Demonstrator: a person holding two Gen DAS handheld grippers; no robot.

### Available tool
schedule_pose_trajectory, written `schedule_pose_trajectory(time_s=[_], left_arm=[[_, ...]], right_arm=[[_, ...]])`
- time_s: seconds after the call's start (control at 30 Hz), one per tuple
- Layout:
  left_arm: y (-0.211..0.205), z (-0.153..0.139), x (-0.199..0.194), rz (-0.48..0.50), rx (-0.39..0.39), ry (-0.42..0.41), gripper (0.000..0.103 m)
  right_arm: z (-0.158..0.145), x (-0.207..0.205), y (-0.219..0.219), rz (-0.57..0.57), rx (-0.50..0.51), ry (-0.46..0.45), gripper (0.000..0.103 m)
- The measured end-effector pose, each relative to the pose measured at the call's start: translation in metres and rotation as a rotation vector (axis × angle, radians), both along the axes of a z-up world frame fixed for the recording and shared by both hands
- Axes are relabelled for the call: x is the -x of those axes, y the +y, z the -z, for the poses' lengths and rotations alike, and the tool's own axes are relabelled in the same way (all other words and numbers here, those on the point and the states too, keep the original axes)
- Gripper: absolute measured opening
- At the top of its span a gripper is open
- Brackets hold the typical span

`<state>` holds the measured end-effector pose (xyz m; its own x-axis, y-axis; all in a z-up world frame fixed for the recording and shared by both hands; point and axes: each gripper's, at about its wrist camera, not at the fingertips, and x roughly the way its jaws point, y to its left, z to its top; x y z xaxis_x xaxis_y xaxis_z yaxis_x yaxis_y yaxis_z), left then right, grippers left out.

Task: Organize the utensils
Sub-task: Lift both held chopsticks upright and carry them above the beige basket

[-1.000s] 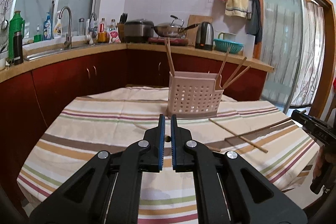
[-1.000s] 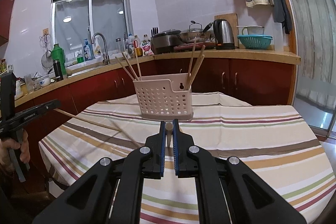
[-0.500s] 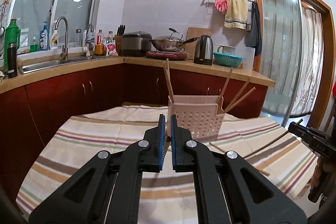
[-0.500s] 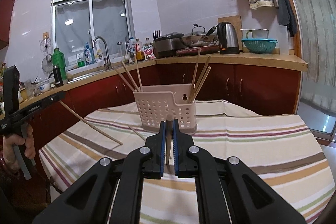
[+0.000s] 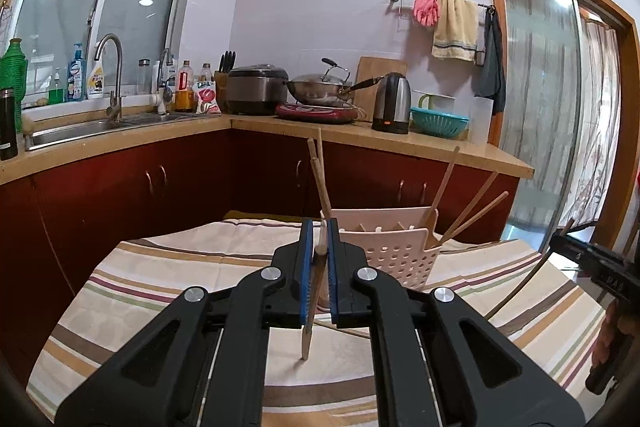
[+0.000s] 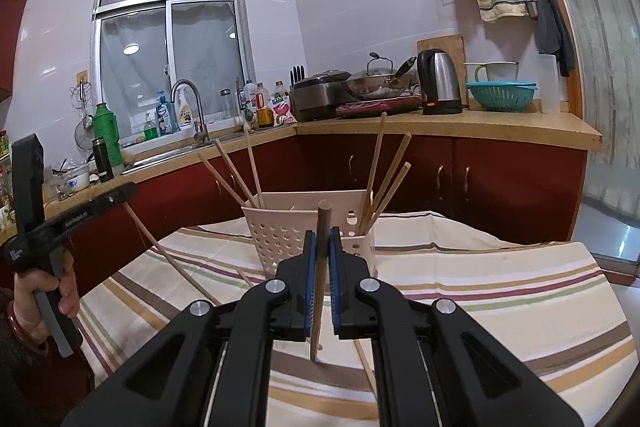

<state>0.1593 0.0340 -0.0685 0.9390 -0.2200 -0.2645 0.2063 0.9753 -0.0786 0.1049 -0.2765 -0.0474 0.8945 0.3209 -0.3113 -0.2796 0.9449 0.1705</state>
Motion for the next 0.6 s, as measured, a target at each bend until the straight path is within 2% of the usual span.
schedule_pose_trajectory(time_s=[0.33,0.47,0.6], left_arm=[[0.0,0.011,-0.012,-0.005,-0.001,0.02,0.007],[0.0,0.002,-0.011,0.008,0.014,0.015,0.006],[-0.001,-0.017,-0.008,0.043,0.025,0.009,0.006]], right_arm=[[-0.001,-0.007,0.001,0.002,-0.007,-0.004,0.007],[-0.01,-0.009,0.001,-0.001,-0.017,-0.016,0.007],[-0.031,-0.011,0.0,-0.006,-0.026,-0.05,0.007]])
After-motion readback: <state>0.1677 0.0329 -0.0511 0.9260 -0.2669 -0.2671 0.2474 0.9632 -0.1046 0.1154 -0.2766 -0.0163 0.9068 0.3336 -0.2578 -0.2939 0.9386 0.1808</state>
